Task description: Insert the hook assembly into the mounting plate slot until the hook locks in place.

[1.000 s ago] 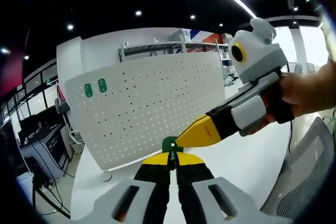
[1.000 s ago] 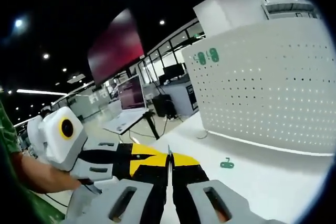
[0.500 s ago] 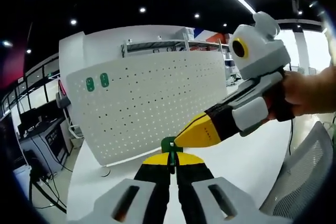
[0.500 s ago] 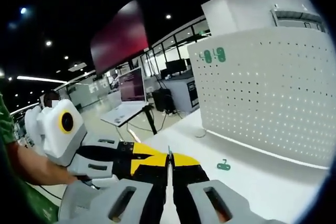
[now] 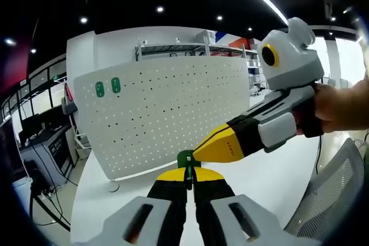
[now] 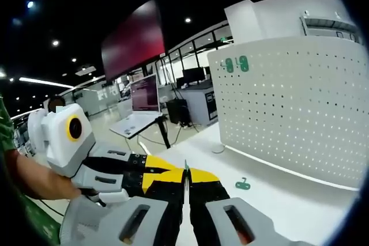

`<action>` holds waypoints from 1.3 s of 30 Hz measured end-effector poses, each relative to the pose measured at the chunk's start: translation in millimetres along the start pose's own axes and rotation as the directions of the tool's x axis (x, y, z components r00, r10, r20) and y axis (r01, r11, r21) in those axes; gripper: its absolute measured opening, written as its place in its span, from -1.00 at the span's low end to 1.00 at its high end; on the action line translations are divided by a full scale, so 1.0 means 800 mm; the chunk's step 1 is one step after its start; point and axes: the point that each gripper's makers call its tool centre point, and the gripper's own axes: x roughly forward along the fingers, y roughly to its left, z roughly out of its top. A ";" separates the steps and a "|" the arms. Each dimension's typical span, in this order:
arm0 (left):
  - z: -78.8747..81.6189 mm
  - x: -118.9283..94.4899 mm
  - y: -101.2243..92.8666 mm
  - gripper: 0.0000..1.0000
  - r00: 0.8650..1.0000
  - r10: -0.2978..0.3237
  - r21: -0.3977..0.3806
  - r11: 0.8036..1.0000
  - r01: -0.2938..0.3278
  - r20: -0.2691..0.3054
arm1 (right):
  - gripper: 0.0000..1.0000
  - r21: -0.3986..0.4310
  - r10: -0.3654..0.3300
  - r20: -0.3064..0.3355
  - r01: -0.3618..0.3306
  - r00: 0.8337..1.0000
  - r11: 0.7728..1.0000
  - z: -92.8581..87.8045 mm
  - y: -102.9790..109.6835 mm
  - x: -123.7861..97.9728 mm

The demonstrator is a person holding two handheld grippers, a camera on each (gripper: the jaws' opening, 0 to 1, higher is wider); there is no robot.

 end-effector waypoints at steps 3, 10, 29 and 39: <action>0.000 0.000 0.000 -0.95 1.000 -0.001 0.002 1.000 0.001 -0.003 | -0.99 0.016 -0.001 -0.008 0.001 1.000 1.000 -0.001 -0.001 0.000; -0.001 0.000 -0.002 -0.95 1.000 -0.006 0.003 1.000 0.006 -0.006 | -0.99 0.046 0.002 -0.012 -0.001 1.000 0.999 -0.003 -0.002 0.000; -0.005 0.002 0.003 -0.95 1.000 -0.003 -0.037 0.999 0.003 -0.013 | -0.76 0.000 -0.019 0.014 0.019 1.000 1.000 0.002 -0.003 -0.002; -0.007 0.004 0.008 -0.95 1.000 0.002 -0.069 0.998 -0.003 -0.021 | -0.46 -0.041 -0.070 0.040 0.072 0.997 0.997 0.003 -0.013 -0.008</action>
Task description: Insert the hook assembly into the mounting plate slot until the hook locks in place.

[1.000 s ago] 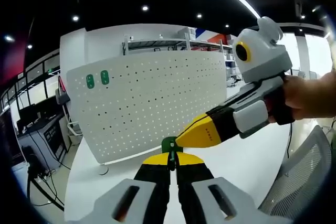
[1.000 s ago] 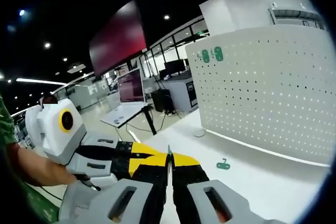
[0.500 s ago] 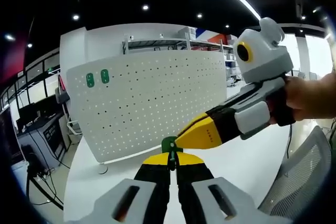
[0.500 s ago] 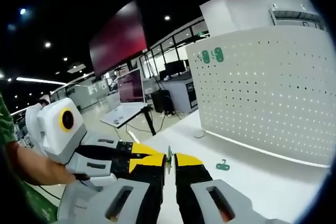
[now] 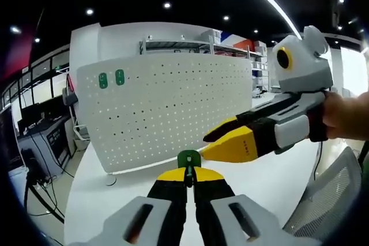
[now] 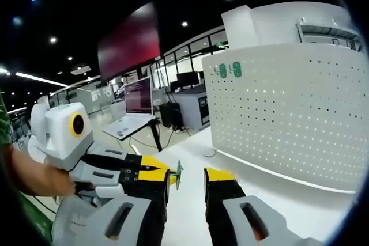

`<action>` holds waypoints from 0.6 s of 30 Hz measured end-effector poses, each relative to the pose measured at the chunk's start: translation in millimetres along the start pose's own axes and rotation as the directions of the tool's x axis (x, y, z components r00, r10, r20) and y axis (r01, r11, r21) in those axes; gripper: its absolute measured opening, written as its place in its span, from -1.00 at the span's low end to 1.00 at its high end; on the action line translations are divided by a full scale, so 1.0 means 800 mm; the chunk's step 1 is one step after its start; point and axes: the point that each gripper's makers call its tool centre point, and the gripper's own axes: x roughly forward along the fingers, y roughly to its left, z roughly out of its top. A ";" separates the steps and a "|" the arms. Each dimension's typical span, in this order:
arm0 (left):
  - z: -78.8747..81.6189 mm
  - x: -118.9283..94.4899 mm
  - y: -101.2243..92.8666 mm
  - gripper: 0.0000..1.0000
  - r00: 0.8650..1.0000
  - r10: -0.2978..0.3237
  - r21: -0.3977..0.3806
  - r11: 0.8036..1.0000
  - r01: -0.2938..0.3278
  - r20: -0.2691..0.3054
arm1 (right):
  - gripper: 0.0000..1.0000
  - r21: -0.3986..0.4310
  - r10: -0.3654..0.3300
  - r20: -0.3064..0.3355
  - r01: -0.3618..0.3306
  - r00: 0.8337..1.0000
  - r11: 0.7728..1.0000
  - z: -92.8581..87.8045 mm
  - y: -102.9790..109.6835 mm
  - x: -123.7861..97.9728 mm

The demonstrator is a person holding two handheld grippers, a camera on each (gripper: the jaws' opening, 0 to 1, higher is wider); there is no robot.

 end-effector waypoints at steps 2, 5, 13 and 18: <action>0.000 0.001 0.001 -0.95 1.000 -0.001 -0.005 1.000 0.001 0.000 | -0.36 0.000 -0.011 0.008 0.011 1.000 1.000 0.000 -0.003 -0.002; 0.002 0.001 0.001 -0.95 1.000 0.000 -0.010 1.000 0.000 0.002 | -0.24 0.002 -0.026 0.019 0.026 0.999 1.000 0.001 -0.008 -0.005; 0.007 0.006 0.000 -0.95 1.000 -0.009 -0.019 1.000 0.009 0.011 | 0.38 0.023 -0.070 0.087 0.068 0.994 0.997 0.011 -0.017 -0.012; 0.010 0.011 -0.001 -0.95 1.000 -0.020 -0.025 0.999 0.021 0.015 | 0.65 0.061 -0.091 0.109 0.084 0.990 0.995 0.012 -0.022 -0.018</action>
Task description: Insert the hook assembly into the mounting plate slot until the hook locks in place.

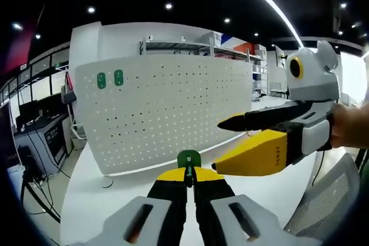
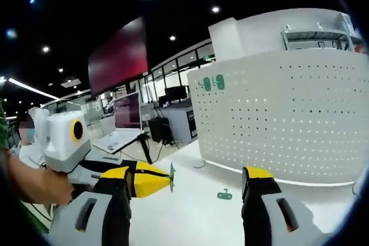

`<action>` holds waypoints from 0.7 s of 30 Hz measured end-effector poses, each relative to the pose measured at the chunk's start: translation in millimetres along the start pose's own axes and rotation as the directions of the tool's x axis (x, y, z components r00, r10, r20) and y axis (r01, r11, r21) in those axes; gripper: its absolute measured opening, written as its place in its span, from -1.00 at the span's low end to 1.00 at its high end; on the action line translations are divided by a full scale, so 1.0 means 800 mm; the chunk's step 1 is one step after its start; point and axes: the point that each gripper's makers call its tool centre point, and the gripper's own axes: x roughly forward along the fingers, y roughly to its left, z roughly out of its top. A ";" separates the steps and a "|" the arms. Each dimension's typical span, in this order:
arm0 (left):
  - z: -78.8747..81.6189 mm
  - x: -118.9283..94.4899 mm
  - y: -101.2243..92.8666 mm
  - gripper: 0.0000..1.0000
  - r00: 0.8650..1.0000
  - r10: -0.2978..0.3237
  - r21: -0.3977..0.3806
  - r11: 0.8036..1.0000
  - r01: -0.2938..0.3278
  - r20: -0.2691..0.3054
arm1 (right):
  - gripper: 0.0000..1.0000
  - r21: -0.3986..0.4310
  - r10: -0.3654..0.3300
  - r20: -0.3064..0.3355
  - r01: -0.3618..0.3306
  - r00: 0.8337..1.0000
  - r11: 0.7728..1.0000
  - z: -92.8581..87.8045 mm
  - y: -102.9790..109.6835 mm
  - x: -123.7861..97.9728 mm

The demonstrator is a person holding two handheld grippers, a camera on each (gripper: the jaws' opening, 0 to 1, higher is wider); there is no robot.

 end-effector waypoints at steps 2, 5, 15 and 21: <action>0.000 0.002 0.000 -0.95 1.000 -0.005 -0.003 1.000 0.005 0.003 | 0.69 0.004 -0.009 0.000 0.009 1.000 1.000 -0.001 -0.002 -0.002; 0.001 0.004 0.000 -0.95 1.000 -0.012 -0.008 1.000 0.012 0.005 | 0.73 -0.001 -0.015 0.003 0.015 1.000 1.000 -0.001 -0.003 -0.004; 0.010 0.008 0.017 -0.95 1.000 -0.006 -0.023 1.000 0.007 0.023 | 0.70 -0.008 -0.016 0.010 0.016 1.000 1.000 0.004 0.002 0.007; 0.023 0.011 0.030 -0.95 0.999 0.012 -0.027 1.000 -0.011 0.038 | 0.68 -0.034 -0.012 0.001 0.012 1.000 0.999 0.008 0.001 0.008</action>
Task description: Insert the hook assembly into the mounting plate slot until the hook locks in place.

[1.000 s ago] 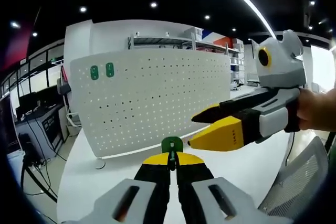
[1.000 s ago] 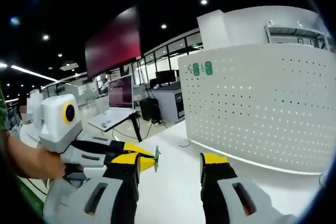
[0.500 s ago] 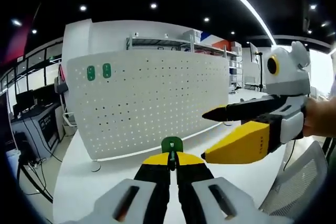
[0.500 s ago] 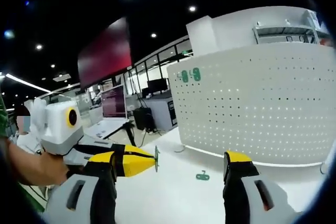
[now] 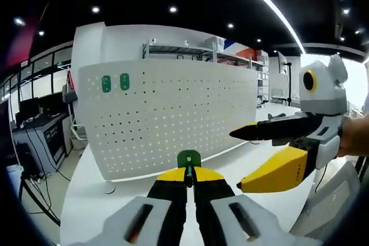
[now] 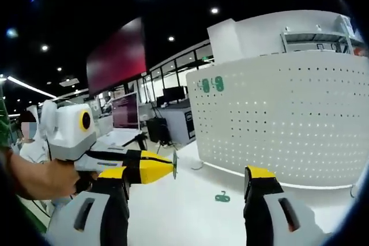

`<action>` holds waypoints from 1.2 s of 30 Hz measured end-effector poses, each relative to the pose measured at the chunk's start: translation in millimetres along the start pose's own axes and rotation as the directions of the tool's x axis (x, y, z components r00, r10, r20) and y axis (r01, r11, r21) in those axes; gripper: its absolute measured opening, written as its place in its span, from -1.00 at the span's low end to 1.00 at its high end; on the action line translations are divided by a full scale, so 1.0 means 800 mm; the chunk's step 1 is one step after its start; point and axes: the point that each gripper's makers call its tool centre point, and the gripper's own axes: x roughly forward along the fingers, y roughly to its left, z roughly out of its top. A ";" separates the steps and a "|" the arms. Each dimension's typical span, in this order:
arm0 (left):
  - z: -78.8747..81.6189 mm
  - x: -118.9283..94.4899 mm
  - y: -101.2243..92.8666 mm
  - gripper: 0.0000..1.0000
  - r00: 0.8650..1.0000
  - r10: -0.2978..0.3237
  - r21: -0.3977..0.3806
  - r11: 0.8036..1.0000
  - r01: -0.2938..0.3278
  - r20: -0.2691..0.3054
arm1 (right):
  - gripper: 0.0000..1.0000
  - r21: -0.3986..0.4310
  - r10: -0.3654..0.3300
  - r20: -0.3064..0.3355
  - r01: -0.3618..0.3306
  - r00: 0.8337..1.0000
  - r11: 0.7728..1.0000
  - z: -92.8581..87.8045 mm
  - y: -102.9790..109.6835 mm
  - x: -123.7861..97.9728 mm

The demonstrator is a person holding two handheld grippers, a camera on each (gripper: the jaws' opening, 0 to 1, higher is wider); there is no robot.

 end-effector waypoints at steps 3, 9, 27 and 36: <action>0.007 0.004 0.002 -0.95 1.000 0.005 0.001 1.000 -0.005 0.007 | 0.67 -0.007 -0.008 0.008 0.008 1.000 1.000 0.006 -0.005 -0.006; 0.035 0.008 0.018 -0.95 0.997 0.050 0.000 0.999 -0.050 0.051 | 0.67 -0.025 -0.008 0.017 0.008 1.000 1.000 0.012 -0.011 -0.013; 0.111 0.025 0.025 -0.95 0.981 0.157 -0.041 0.987 -0.154 0.110 | 0.66 -0.065 0.013 0.050 -0.009 0.999 0.998 0.019 -0.015 -0.039; 0.153 0.046 0.026 -0.95 0.971 0.193 -0.009 0.981 -0.193 0.144 | 0.65 -0.096 0.015 0.053 -0.009 0.998 0.995 0.026 -0.028 -0.060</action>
